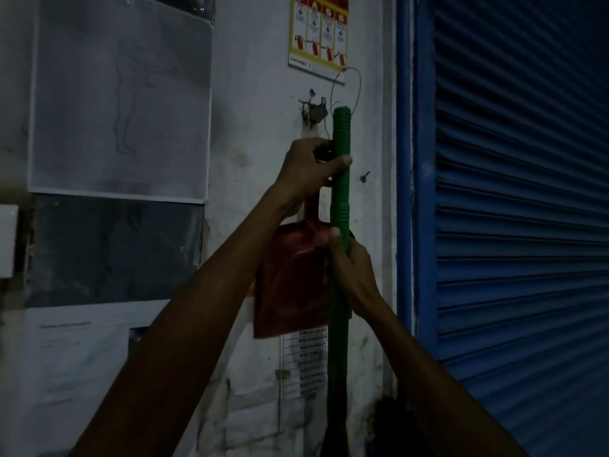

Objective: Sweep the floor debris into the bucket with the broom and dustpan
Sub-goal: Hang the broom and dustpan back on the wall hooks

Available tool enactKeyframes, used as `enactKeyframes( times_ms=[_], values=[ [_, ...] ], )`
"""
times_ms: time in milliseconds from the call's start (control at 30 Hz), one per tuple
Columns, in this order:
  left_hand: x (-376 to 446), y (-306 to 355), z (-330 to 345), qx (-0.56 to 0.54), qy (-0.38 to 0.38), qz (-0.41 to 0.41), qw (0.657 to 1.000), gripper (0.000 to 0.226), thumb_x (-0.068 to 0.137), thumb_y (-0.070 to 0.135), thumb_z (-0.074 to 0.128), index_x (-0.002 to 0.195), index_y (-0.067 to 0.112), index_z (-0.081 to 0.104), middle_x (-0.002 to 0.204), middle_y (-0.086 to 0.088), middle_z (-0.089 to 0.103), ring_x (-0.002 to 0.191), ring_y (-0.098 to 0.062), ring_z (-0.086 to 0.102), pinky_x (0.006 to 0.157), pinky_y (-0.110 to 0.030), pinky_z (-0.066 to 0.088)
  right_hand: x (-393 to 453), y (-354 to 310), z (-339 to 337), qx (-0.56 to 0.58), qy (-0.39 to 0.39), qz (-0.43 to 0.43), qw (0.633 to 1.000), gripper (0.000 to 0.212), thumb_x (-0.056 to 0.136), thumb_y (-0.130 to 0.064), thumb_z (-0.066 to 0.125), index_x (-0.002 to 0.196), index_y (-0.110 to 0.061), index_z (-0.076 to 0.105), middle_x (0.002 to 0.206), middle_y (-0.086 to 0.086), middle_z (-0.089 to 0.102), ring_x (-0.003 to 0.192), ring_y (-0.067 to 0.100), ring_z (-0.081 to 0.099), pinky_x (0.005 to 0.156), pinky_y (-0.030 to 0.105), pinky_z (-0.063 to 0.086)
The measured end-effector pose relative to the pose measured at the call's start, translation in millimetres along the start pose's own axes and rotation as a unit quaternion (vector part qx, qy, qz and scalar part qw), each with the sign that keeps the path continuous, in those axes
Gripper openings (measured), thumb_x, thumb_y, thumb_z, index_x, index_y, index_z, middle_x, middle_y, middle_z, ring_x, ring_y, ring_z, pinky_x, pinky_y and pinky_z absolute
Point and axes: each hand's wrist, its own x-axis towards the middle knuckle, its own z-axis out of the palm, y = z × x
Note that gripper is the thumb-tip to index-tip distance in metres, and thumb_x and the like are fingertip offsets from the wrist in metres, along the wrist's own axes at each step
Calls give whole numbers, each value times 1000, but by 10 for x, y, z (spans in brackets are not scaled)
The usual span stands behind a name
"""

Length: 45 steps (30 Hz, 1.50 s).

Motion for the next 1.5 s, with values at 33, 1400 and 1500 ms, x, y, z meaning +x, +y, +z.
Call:
enactKeyframes(
  times_ms=[33,1400,1500],
  values=[
    [-17,-21,-7,10,-3,-4,1000,35,86,14,75,116,-1,65,104,-13,69,92,-25,69,70,-31,61,34,-36,-29,-8,-17,27,999,56,103,-56,34,104,-8,63,84,9,69,69,23,67,64,35,56],
    [2051,-329,-233,-28,68,-195,978,42,103,20,49,63,9,47,54,-5,46,24,-9,38,31,-16,31,2664,-1313,99,26,155,96,983,10,89,1,70,89,4,60,86,18,63,66,22,65,36,22,48],
    [1962,-360,-289,-22,57,-207,976,37,100,15,54,63,9,48,57,-5,46,29,-10,39,32,-14,30,2639,-1306,92,39,142,129,981,9,89,2,68,87,3,59,84,17,65,69,22,67,40,24,53]
  ],
)
